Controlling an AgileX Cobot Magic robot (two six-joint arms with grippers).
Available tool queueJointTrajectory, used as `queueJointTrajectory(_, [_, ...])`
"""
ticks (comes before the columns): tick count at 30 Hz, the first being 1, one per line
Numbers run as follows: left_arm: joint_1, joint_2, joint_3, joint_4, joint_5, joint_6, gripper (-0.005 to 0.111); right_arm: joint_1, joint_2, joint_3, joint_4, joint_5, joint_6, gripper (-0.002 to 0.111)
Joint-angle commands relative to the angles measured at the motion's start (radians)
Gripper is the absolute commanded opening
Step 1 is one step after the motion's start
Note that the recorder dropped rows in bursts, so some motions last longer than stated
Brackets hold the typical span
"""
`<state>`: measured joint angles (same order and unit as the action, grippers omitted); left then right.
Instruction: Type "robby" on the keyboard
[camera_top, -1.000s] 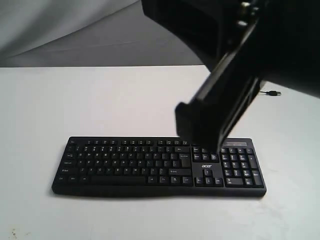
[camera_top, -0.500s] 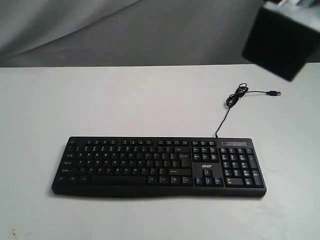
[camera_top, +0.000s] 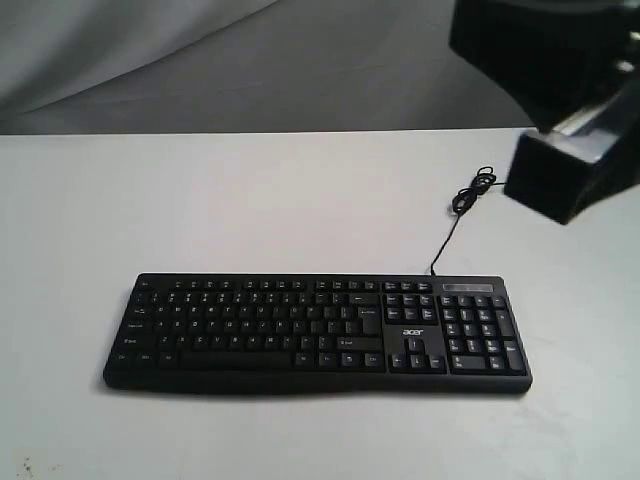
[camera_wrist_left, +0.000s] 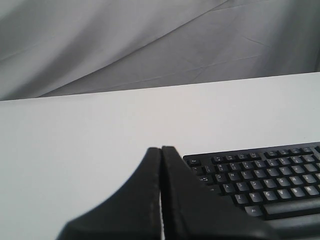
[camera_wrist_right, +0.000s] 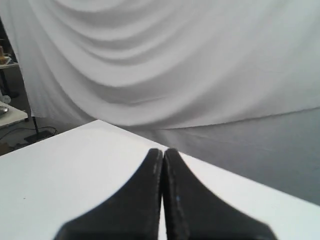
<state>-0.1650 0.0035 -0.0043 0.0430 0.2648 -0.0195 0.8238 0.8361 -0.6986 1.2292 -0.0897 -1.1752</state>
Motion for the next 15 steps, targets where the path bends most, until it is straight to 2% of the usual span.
queueJointTrajectory(1, [-0.006,-0.003,0.004,0.005,-0.005,-0.003,0.000,-0.108,-0.066,0.077,0.090,0.082,0.006,0.000])
queueJointTrajectory(15, [-0.006,-0.003,0.004,0.005,-0.005,-0.003,0.000,-0.357,-0.504,0.397,0.140,0.062,0.006,0.000])
